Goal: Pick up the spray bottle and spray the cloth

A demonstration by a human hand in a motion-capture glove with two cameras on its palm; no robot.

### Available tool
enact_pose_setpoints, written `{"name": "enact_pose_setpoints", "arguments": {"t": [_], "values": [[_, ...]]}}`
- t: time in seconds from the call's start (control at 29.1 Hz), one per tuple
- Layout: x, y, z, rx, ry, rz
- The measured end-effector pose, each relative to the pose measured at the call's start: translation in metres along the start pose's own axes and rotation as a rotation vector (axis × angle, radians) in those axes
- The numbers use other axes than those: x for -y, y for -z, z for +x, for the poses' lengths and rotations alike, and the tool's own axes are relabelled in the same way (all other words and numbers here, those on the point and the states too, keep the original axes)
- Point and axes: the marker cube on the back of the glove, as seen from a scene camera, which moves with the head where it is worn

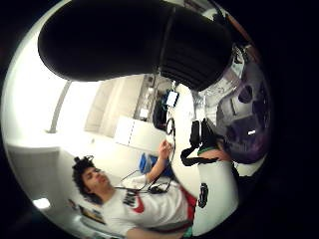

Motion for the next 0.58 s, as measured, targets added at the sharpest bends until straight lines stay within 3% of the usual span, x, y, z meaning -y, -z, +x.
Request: {"name": "enact_pose_setpoints", "arguments": {"t": [0.28,0.58], "values": [[0.015,0.02,-0.089,-0.224,-0.117,-0.155],[0.01,-0.04,-0.031,-0.385,-0.242,-0.332]]}}
